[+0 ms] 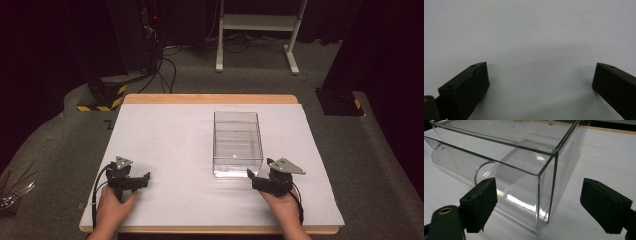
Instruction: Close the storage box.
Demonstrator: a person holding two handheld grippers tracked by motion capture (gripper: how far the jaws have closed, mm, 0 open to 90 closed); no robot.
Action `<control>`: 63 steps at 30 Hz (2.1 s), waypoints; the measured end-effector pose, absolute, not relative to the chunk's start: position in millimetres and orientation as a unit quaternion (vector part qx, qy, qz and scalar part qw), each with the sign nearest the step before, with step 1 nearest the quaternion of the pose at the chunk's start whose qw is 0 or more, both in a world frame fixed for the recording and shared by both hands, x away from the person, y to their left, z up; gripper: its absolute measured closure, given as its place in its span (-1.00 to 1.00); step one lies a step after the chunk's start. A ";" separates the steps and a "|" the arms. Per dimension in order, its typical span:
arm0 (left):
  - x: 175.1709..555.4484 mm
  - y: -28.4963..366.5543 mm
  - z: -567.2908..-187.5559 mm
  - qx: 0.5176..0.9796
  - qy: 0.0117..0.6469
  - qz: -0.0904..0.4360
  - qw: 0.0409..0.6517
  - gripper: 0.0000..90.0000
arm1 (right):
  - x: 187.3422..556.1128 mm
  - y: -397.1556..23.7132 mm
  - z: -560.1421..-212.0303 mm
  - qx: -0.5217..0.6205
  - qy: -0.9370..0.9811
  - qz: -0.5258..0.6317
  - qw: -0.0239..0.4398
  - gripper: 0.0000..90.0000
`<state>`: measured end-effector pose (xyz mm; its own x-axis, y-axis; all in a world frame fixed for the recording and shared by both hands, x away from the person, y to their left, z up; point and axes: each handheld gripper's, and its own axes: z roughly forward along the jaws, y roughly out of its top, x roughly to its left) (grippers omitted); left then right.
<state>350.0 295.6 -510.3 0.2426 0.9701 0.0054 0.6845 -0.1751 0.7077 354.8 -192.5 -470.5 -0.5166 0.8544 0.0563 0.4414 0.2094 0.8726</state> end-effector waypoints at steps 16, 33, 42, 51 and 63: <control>350.0 295.5 -510.4 0.728 0.568 0.238 0.301 -0.98 | 373.9 -189.8 -472.0 0.449 0.733 0.456 0.230 -0.68; 349.7 295.4 -510.4 0.728 0.568 0.239 0.301 -0.97 | 385.7 -187.5 -475.3 0.450 0.735 0.450 0.233 -0.68; 349.8 295.5 -510.4 0.728 0.567 0.239 0.301 -0.97 | 388.9 -187.9 -477.0 0.453 0.731 0.452 0.235 -0.68; 349.6 295.4 -510.4 0.728 0.567 0.239 0.301 -0.97 | 388.9 -187.0 -476.3 0.452 0.734 0.449 0.237 -0.68; 349.6 295.4 -510.4 0.728 0.567 0.239 0.301 -0.97 | 387.0 -185.7 -474.1 0.447 0.744 0.440 0.229 -0.65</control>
